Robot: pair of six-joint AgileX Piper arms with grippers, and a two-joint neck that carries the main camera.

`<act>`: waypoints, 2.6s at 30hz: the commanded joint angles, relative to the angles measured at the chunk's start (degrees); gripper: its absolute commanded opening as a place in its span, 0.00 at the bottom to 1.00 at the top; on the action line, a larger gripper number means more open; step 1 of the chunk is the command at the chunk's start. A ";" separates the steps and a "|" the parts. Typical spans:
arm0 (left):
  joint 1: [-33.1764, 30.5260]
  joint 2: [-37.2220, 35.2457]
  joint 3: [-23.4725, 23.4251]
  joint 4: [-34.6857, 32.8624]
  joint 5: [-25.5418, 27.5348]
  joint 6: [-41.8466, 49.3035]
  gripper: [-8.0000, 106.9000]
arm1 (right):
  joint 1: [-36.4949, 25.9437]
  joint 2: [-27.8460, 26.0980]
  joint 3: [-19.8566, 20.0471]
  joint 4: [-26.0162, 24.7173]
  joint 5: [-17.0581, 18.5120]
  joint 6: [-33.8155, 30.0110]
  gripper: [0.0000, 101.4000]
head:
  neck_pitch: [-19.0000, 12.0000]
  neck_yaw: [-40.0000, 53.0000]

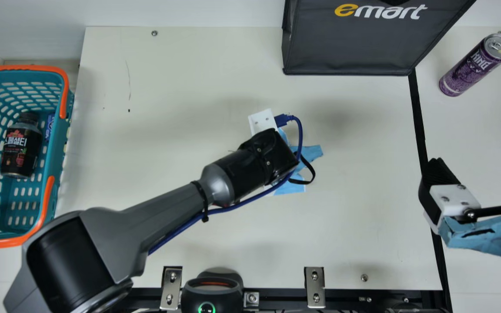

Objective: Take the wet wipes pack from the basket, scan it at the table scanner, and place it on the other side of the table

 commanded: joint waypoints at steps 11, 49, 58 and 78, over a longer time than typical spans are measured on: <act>-1.32 0.62 0.58 0.54 -2.77 -8.90 0.64 | 0.00 0.00 0.00 0.00 0.00 0.00 0.94 | -1.66 0.09; 30.14 -47.63 39.70 -26.90 -11.22 52.93 0.85 | 0.00 0.00 0.00 0.00 0.00 0.00 0.94 | -1.66 0.09; 43.36 -55.15 40.47 -27.45 -2.62 68.17 0.85 | 0.00 0.00 0.00 0.00 0.05 0.00 0.94 | -1.66 0.09; 49.03 -65.35 30.47 -8.49 15.79 70.61 0.85 | 0.00 0.00 0.00 0.00 0.11 0.00 0.94 | -1.66 0.09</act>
